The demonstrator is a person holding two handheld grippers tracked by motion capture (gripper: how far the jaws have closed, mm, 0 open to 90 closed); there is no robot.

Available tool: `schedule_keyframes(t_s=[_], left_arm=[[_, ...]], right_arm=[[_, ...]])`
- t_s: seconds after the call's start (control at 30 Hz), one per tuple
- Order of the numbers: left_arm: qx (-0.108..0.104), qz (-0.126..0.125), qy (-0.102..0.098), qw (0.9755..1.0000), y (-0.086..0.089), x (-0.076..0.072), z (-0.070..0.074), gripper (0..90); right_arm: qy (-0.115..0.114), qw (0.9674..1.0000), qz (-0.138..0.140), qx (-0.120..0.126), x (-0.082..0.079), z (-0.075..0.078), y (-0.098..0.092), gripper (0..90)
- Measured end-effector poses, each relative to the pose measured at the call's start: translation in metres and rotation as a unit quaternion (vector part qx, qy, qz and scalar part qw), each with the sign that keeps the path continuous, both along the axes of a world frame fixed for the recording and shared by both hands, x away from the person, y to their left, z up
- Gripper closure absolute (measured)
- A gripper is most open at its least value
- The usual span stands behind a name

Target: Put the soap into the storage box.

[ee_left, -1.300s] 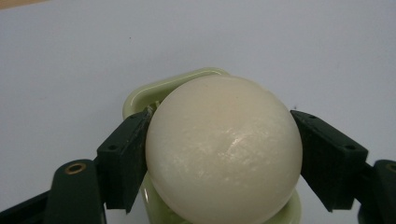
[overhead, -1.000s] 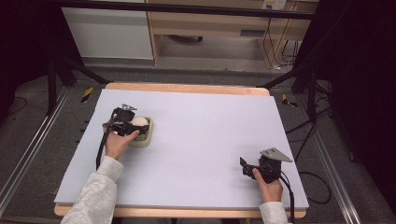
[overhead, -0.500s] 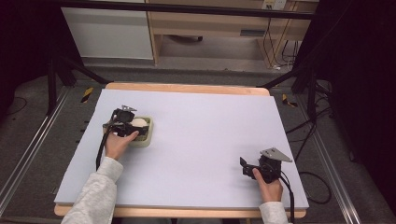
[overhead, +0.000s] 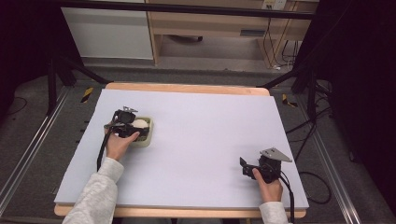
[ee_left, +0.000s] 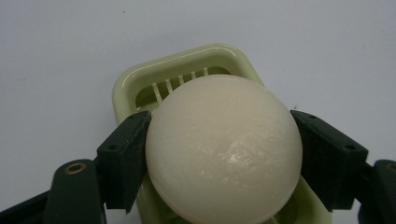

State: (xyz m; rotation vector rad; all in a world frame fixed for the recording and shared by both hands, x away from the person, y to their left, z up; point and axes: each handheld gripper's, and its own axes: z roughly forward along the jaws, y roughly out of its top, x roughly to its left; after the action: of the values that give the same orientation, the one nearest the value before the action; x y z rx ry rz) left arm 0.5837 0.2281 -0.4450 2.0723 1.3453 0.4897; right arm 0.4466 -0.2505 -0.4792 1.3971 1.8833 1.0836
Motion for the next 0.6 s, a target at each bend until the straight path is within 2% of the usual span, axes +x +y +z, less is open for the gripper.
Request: schedule_keyframes(t_s=[0.2, 0.5, 0.6], left_arm=[[-0.002, 0.001, -0.002, 1.0, 0.0003, -0.001, -0.0005, 23.6], [0.007, 0.002, -0.01, 0.9999, -0.0002, -0.0024, -0.0004, 23.0], [0.0, 0.003, -0.016, 0.9999, 0.0004, -0.004, 0.0022, 21.4]], right_arm=[[0.001, 1.0, 0.0, 0.003, -0.0002, 0.0002, 0.0001, 4.6], [0.001, 1.0, -0.001, 0.003, -0.0002, 0.0003, 0.0001, 4.6], [0.0, 1.0, 0.0, 0.0, -0.0001, 0.0, 0.0002, 4.6]])
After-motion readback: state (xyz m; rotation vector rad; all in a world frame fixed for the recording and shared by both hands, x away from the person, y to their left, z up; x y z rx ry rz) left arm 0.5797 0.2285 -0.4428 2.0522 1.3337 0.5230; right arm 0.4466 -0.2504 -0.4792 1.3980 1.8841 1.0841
